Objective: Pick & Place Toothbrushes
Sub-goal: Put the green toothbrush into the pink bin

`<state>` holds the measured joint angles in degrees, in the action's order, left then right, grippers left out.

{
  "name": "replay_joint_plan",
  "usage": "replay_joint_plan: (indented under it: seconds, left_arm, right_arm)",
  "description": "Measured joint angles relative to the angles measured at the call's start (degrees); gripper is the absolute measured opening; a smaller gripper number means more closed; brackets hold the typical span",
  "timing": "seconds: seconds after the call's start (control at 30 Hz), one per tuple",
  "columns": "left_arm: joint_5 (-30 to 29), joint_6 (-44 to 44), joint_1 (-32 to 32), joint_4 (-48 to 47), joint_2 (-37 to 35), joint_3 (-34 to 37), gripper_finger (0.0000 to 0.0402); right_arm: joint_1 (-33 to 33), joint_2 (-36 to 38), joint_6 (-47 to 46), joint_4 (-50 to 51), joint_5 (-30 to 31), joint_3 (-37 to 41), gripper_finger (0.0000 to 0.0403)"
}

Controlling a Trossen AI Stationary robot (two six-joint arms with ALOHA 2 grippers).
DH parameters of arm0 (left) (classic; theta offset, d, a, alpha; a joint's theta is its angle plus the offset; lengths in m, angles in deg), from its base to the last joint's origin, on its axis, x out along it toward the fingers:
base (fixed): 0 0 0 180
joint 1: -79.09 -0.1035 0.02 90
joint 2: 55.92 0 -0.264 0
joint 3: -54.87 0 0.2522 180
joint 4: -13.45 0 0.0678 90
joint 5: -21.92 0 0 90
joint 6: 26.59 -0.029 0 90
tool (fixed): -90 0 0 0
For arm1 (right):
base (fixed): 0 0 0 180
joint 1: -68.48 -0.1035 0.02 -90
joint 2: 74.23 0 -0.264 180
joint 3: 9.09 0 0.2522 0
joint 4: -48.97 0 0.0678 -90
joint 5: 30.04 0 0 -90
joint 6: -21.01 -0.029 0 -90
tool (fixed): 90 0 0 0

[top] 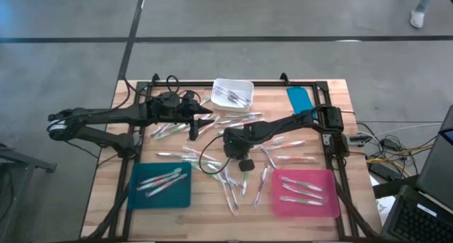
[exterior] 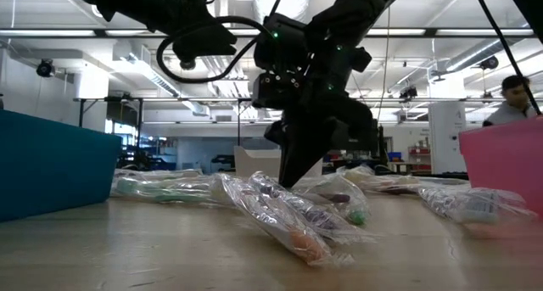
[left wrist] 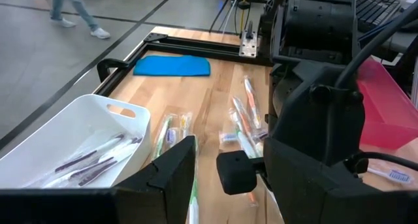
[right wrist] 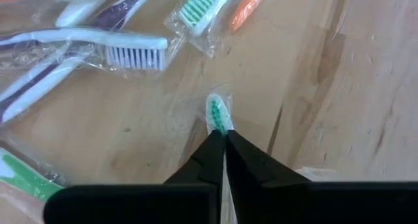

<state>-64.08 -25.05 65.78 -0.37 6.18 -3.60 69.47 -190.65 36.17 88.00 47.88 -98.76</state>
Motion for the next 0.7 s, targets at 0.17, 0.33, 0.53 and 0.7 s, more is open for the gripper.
replay_joint_plan:
  seconds: [0.17, 0.33, 0.53, 0.7]
  left_arm:
    - [0.0, 0.0, 0.0, 0.0, 0.0, 0.0, 0.0186]
    - [0.0, 0.0, 0.0, 0.0, 0.0, 0.0, 0.0186]
    - [0.0, 0.0, 0.0, 0.0, 0.0, 0.0, 0.0186]
    - [0.0, 0.0, 0.0, 0.0, 0.0, 0.0, 0.0186]
  right_arm:
    - [0.0, 0.0, -0.2, 4.9, 0.0, -3.0, 0.0008]
    - [0.0, 0.4, -0.2, 11.8, 0.0, -7.8, 0.0008]
    - [-0.2, 0.5, -3.8, 20.6, 0.1, -13.9, 0.0008]
    - [-1.1, 0.5, -6.4, 26.4, 0.1, -17.4, 0.0008]
